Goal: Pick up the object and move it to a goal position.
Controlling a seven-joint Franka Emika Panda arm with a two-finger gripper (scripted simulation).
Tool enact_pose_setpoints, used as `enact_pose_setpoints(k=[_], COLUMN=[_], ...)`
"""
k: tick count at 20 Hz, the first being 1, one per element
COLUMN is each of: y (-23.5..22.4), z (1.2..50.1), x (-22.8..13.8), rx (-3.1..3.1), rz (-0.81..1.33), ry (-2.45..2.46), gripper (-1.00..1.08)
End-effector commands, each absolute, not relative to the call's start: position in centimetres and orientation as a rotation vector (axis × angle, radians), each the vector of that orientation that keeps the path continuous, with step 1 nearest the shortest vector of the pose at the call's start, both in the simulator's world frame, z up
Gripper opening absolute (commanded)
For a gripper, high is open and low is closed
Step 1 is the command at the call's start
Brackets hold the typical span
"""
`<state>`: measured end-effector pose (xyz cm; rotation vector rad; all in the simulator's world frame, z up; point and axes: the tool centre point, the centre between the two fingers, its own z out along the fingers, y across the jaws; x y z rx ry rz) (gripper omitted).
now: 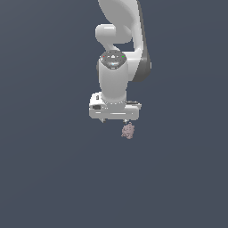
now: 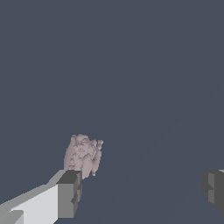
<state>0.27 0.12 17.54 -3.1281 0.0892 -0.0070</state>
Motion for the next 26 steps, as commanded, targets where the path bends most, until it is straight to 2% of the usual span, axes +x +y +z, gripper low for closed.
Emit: enact_pose_setpoints(k=[1,15,26], y=[0.1,0.1,3.0], z=[17.5,16.8,14.1], x=[0.3,-0.1,-1.0], rx=[-3.128,-3.107,-3.113], rz=[-0.007,0.033,0.025], ry=[0.089,0.107,0.232], gripper=[1.0,1.0,1.0])
